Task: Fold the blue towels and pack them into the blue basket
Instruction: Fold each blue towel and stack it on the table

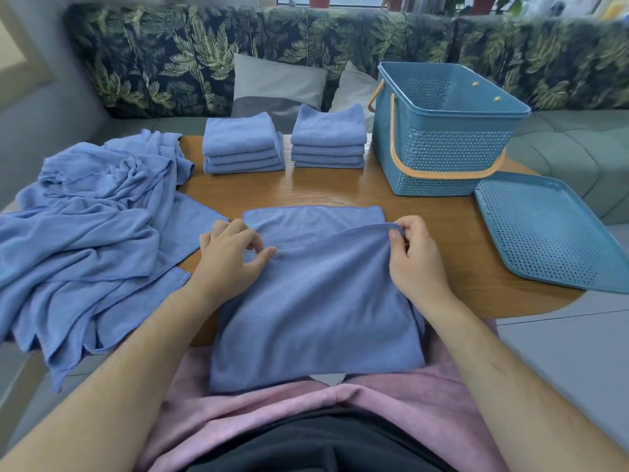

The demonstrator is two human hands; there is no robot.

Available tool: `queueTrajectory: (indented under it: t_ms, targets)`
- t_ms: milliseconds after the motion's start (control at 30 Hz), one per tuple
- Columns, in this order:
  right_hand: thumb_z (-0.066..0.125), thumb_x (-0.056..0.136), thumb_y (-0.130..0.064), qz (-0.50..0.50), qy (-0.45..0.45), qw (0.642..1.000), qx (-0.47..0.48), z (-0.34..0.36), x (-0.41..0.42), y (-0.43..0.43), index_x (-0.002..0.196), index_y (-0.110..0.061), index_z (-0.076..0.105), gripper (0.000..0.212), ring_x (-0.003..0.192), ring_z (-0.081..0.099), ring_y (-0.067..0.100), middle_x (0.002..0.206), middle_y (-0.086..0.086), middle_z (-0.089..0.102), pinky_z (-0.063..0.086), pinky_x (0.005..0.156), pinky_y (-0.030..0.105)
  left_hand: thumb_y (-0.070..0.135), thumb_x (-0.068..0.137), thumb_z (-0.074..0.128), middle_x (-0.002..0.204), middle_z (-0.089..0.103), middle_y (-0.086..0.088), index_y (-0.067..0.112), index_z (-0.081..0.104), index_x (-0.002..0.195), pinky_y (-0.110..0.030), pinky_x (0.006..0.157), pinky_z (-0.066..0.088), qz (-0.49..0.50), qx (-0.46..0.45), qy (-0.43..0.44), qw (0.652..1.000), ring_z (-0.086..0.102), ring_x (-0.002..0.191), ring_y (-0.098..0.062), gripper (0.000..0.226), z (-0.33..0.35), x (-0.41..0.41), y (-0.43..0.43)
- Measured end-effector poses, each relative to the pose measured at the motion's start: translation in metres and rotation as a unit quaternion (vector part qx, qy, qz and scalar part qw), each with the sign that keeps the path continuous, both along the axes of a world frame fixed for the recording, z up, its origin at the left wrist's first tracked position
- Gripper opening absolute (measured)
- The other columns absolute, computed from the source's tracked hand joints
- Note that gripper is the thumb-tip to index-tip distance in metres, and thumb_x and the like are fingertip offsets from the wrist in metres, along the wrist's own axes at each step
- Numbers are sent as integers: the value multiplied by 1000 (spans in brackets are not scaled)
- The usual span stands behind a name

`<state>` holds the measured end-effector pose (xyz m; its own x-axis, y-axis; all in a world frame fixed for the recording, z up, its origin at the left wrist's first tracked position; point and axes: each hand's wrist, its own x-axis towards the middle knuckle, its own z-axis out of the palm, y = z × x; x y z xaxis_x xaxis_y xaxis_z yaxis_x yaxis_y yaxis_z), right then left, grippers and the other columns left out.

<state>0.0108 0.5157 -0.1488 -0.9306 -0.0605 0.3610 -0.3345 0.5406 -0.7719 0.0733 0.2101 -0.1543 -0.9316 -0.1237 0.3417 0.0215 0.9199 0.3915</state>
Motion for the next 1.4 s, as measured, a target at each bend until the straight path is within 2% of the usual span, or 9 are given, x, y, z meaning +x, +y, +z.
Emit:
queueTrajectory:
  t_ms: [100,200,367,533,667,800,933,1067,1400]
  targets:
    - [49,104,-17,12,-7,1000,-11,0,0,2,100,-22,51,7,75,58,6,82,-5,64,40,64,21,46,94,63,107,53,16,32,62,99,-35,90,27,-29,17,-16,999,45,107,-15,14,-3,0,-3]
    - [51,104,-16,22,-11,1000,-11,0,-1,2,99,-22,52,8,70,56,10,79,-2,64,40,64,23,49,95,61,112,54,16,33,64,115,-34,92,27,-41,-9,-33,999,46,111,-13,25,-7,-1,-6]
    - [53,104,-21,28,-23,999,-5,-3,-2,4,100,-23,55,4,66,54,7,77,-6,64,39,61,19,45,93,64,96,52,14,32,65,96,-32,85,27,-50,-12,-9,999,48,97,-9,14,-4,-2,-7]
    - [57,101,-24,28,-47,998,24,-7,-5,7,95,-27,58,7,70,56,2,79,-11,62,42,65,22,34,96,62,94,55,14,28,65,96,-34,85,30,-50,-54,6,997,52,96,-14,7,-4,1,-4]
    - [55,99,-23,28,-1,987,156,-7,-7,11,99,-24,57,2,81,60,19,85,-7,64,48,72,39,34,94,62,96,57,12,25,67,97,-34,83,30,-29,-76,23,996,57,97,-17,11,-6,2,-3]
    - [54,97,-19,-11,56,958,280,-7,-7,8,101,-17,56,5,88,59,31,90,4,65,37,73,40,43,90,53,96,57,11,24,66,95,-34,82,31,-26,-84,19,996,57,96,-18,24,-6,2,-3]
    - [55,96,-9,30,81,974,211,-8,-4,3,97,-12,57,4,89,54,28,94,4,60,42,77,40,37,94,60,93,55,10,24,61,90,-36,82,34,-41,-82,19,996,57,92,-19,14,-3,2,-4]
    - [52,100,-11,50,26,989,135,-8,-5,4,95,-19,52,9,85,52,19,90,-2,57,38,72,34,28,95,62,88,54,8,21,58,89,-39,82,37,-49,-81,31,995,56,88,-22,10,-3,3,-4]
    - [50,103,-19,46,25,984,172,-5,-3,4,105,-15,52,5,83,56,26,88,3,60,44,69,43,21,103,51,80,62,1,16,51,97,-44,70,45,-54,49,44,996,57,75,-26,8,3,2,-1]
